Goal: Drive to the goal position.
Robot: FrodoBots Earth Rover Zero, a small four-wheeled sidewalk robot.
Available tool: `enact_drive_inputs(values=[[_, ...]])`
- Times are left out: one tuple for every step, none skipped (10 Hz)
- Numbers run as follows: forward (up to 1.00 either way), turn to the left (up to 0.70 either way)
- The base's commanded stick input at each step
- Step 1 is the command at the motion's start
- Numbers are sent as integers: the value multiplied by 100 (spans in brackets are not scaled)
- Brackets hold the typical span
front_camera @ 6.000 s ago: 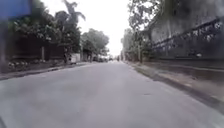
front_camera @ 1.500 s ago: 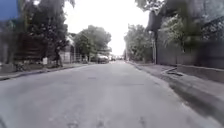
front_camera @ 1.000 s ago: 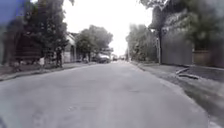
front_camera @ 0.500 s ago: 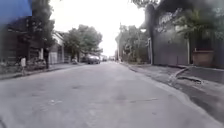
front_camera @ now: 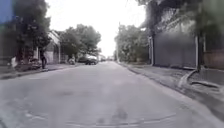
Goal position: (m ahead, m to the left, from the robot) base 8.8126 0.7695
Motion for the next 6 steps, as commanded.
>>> enact_drive_inputs(values=[[100,4],[100,-9],[100,-36],[100,-36],[100,-36],[100,-36]])
